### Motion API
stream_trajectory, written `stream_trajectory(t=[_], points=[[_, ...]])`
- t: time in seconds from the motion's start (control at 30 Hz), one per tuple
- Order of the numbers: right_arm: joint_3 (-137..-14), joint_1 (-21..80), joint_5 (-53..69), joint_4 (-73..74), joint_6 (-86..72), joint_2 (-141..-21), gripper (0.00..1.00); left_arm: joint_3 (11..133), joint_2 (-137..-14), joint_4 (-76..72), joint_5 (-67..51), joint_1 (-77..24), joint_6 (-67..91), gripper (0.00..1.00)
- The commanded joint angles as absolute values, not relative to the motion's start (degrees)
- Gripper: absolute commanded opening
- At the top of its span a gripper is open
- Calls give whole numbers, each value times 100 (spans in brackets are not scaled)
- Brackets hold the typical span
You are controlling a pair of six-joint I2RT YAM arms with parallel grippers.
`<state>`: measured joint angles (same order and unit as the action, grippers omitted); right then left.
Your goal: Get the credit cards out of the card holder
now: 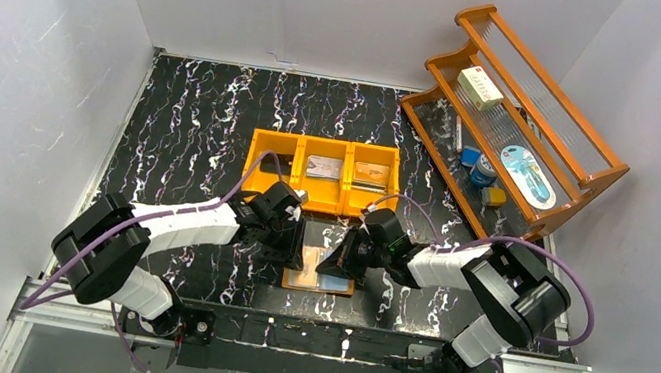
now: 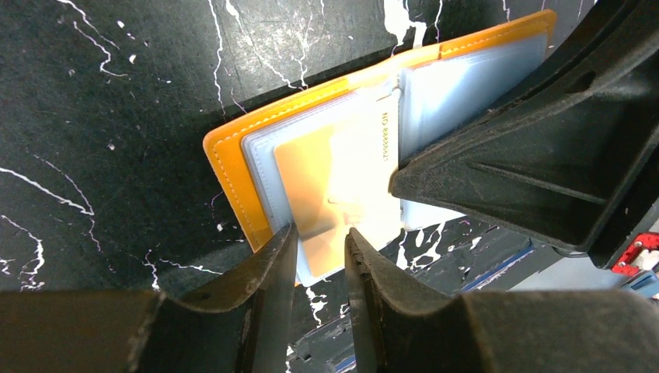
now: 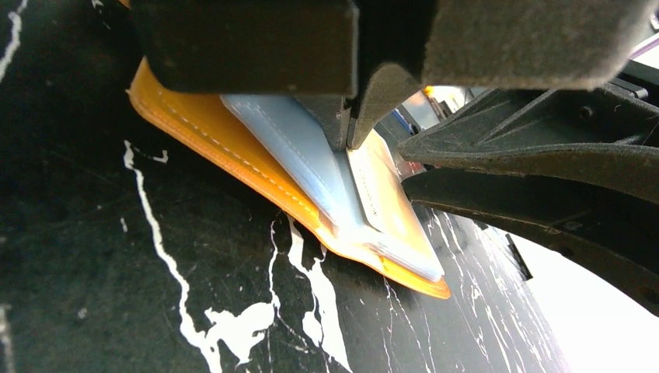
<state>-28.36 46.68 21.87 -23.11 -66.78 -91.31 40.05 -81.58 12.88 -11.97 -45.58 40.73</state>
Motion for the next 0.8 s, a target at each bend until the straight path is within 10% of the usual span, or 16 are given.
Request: stream_trajectory(t=[0.0, 0.77], points=[[-2940, 4747, 1998, -2000, -6488, -8769, 0, 3904, -8421, 1717, -914, -4632, 4040, 28], [-2407, 4526, 1876, -1687, -6463, -8008, 0, 3960, -8195, 1838, -853, -4631, 4013, 28]])
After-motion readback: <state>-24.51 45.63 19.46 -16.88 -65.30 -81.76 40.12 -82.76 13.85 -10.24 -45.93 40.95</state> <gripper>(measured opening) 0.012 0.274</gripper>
